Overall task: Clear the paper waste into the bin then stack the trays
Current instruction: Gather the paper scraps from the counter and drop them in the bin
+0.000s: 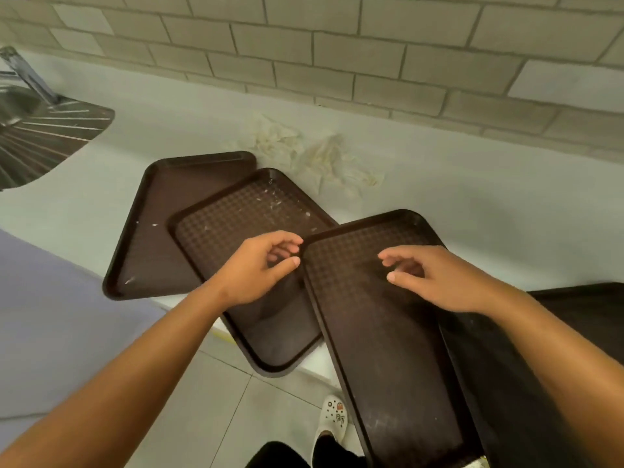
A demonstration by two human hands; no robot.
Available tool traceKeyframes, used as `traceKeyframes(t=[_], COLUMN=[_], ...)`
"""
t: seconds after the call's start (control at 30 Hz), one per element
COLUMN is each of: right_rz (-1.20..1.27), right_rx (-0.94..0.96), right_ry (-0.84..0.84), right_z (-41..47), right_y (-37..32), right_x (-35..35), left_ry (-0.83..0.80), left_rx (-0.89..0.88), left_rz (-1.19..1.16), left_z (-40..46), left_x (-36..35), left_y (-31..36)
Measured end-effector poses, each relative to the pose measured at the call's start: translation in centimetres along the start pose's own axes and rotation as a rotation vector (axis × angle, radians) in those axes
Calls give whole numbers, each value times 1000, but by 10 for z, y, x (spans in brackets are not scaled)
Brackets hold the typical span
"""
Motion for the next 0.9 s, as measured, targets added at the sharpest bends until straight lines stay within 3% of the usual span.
traceKeyframes(t=[0.3,0.6,0.73,0.9], right_rz=[-147,-291,-327,-263], right_rx=[18,-183,-291,-292], right_ry=[3,-32,-98,-128], right_z=[98,200,223,245], right_y=[9,41,58,63], right_x=[44,61,48,32], left_ry=[-119,-352,-458,-588], left_rx=[-120,-180,-202,-182], left_rz=[230,673,768,764], left_z=[123,237,263,283], left_x=[28,19,1,-21], left_y=[-9,-40,-57,-78])
Point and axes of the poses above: each hand's wrist, its own z-axis towards the middle knuckle, its own x-axis out of the back of the hand, y = z × x, the point moved 9 cm from there along z, towards the middle knuckle, and after that the axes turned 6 degrees about z, right-handed, at the moved point
